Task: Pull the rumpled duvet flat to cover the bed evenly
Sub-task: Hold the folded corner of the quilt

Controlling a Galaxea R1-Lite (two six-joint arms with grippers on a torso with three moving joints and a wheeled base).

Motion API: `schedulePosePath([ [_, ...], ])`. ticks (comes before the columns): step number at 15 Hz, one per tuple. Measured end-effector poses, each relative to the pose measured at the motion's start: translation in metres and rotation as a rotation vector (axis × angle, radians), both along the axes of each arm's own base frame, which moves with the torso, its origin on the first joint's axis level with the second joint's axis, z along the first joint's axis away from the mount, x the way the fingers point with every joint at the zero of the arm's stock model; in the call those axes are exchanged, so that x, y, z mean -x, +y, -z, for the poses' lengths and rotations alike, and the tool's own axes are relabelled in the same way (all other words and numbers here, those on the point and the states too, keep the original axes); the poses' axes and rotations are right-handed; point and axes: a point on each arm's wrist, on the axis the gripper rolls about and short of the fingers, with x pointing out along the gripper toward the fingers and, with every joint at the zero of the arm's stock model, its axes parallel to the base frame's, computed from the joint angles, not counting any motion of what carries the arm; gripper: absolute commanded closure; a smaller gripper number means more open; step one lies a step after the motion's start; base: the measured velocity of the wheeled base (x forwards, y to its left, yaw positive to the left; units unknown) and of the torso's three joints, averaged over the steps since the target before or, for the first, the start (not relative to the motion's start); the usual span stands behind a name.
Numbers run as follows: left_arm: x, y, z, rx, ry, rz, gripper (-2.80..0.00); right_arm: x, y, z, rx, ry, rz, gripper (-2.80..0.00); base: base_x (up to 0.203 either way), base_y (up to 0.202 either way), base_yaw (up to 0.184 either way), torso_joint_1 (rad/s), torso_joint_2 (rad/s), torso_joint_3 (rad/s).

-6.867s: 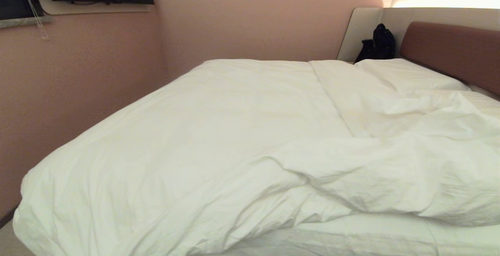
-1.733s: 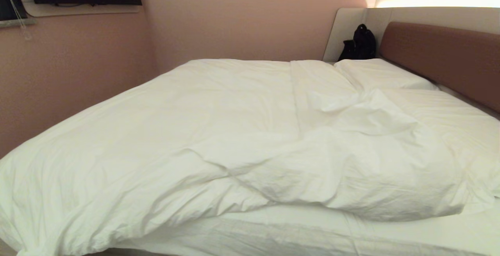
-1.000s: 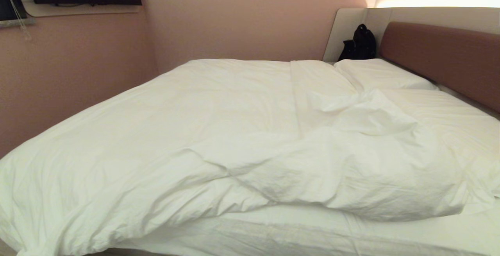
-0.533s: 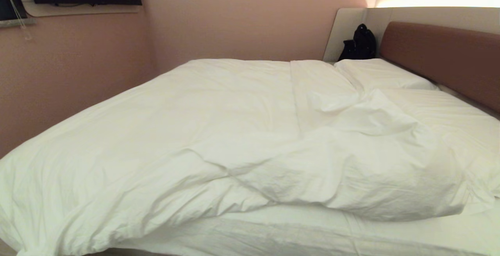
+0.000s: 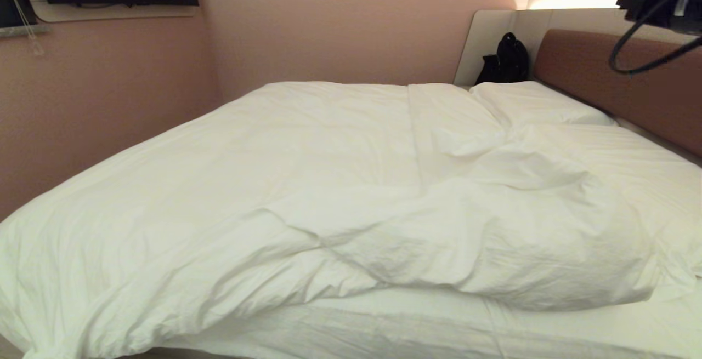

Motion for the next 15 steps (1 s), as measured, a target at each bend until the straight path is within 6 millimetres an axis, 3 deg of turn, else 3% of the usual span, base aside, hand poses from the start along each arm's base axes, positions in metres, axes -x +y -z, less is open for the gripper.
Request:
schedulePosePath([
  [3,0.000,0.000,0.000,0.000,0.000,0.000,0.00,-0.046,0.020,0.026,-0.033,0.157,0.003,0.00,0.000,0.000,0.000,0.000,0.00,0.000],
  [7,0.000,0.000,0.000,0.000,0.000,0.000,0.00,-0.061,0.038,0.064,-0.077,0.400,0.046,0.00,0.000,0.000,0.000,0.000,0.00,0.000],
  [8,0.000,0.000,0.000,0.000,0.000,0.001,0.00,-0.060,0.039,0.071,-0.091,0.447,0.060,-2.80,0.000,0.000,0.000,0.000,0.00,0.000],
  [15,0.000,0.000,0.000,0.000,0.000,0.001,0.00,-0.043,0.043,0.101,-0.114,0.676,0.113,-2.80,0.000,0.000,0.000,0.000,0.00,0.000],
])
